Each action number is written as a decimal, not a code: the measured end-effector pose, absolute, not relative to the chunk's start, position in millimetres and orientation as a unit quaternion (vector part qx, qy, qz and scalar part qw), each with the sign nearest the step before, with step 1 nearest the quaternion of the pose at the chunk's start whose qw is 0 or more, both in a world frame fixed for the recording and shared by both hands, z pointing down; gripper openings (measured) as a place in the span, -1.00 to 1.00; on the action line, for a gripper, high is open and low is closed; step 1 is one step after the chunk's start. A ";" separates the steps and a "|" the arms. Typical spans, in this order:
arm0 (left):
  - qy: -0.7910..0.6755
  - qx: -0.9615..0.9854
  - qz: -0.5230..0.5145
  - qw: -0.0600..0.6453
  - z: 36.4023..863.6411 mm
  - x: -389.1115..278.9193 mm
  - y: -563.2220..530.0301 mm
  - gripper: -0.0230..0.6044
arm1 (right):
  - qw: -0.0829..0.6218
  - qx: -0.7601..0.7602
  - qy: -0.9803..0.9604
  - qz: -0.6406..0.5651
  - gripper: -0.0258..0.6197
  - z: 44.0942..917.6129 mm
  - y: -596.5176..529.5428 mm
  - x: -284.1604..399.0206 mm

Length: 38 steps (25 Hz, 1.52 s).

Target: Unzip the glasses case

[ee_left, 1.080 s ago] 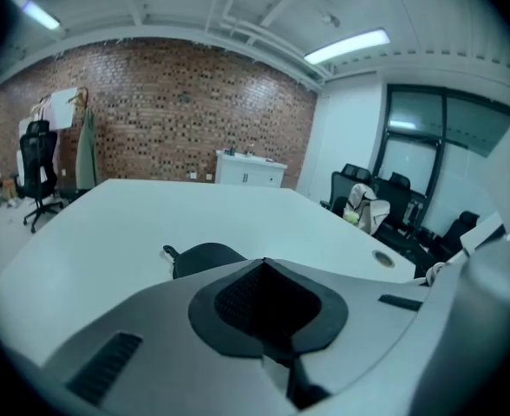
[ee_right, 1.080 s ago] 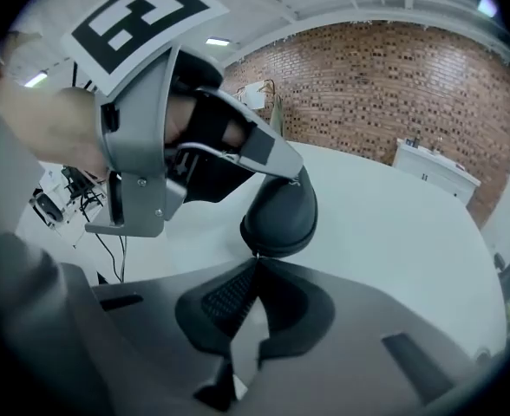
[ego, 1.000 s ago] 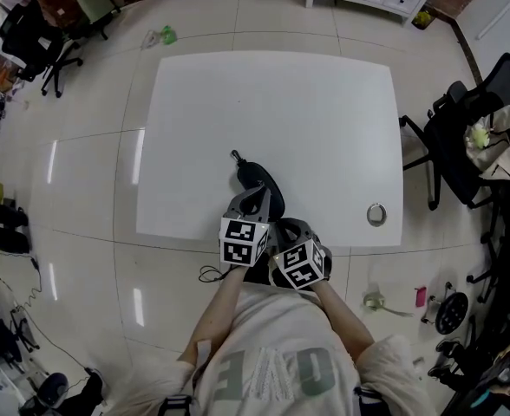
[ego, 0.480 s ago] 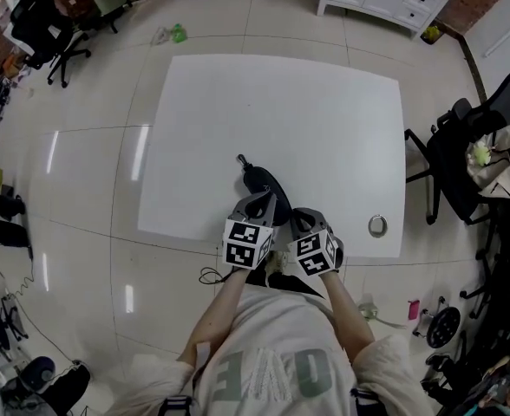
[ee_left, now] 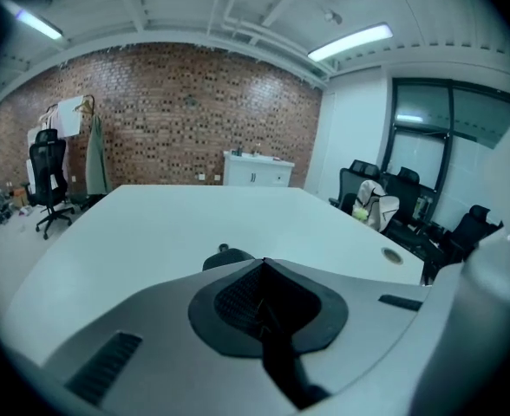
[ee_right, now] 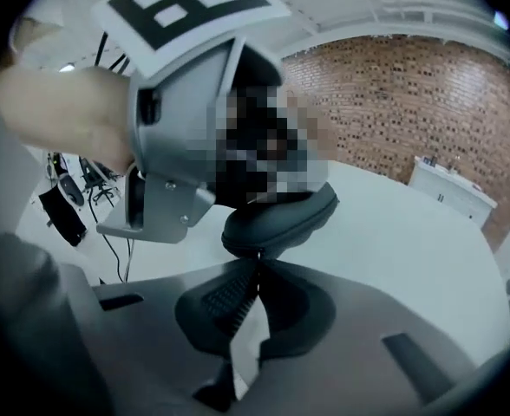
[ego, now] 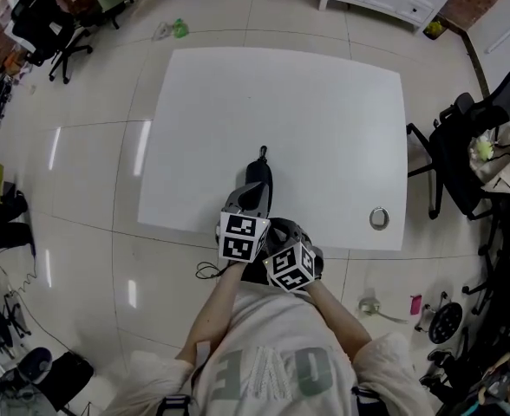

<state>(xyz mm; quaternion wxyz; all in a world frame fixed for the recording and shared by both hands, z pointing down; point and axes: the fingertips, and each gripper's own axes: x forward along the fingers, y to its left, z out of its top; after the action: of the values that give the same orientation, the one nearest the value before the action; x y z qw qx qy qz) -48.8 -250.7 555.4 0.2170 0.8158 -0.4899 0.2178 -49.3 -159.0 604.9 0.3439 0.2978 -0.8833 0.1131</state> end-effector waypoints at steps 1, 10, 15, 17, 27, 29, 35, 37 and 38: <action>-0.490 0.815 0.219 0.220 557.2 -50.6 -250.7 -0.91 | 0.338 0.299 -0.884 0.123 -0.92 604.4 -160.1 -49.4; -0.480 0.819 0.218 0.226 561.2 -40.5 -251.8 -0.91 | 0.343 0.321 -0.875 0.119 -0.92 608.3 -203.1 -24.8; -0.477 0.821 0.215 0.230 561.8 -36.5 -251.5 -0.91 | 0.356 0.317 -0.875 0.091 -0.92 608.8 -246.3 -18.4; -0.475 0.821 0.213 0.233 561.6 -34.4 -251.7 -0.91 | 0.355 0.318 -0.874 0.088 -0.92 609.4 -263.4 -16.8; -0.473 0.820 0.185 0.264 548.3 -45.4 -257.9 -0.91 | 0.342 0.339 -0.872 0.089 -0.92 606.9 -296.7 -22.6; -0.463 0.826 0.158 0.281 536.8 -38.7 -255.3 -0.91 | 0.319 0.406 -0.847 0.121 -0.92 604.1 -304.9 -0.7; -0.441 0.834 0.165 0.288 545.4 -22.7 -244.5 -0.91 | 0.302 0.424 -0.839 0.160 -0.92 604.2 -273.8 11.3; -0.452 0.832 0.168 0.275 545.7 -26.4 -248.7 -0.91 | 0.306 0.409 -0.845 0.161 -0.92 606.7 -254.1 6.2; -0.456 0.831 0.169 0.269 544.9 -26.8 -251.9 -0.91 | 0.307 0.404 -0.846 0.163 -0.92 607.9 -245.2 4.3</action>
<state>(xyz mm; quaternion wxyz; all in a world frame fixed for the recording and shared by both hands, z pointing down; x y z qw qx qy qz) -26.8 -251.9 544.9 0.2691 0.8314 -0.4560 0.1687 4.3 -245.2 607.9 0.3073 0.4038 -0.8461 0.1631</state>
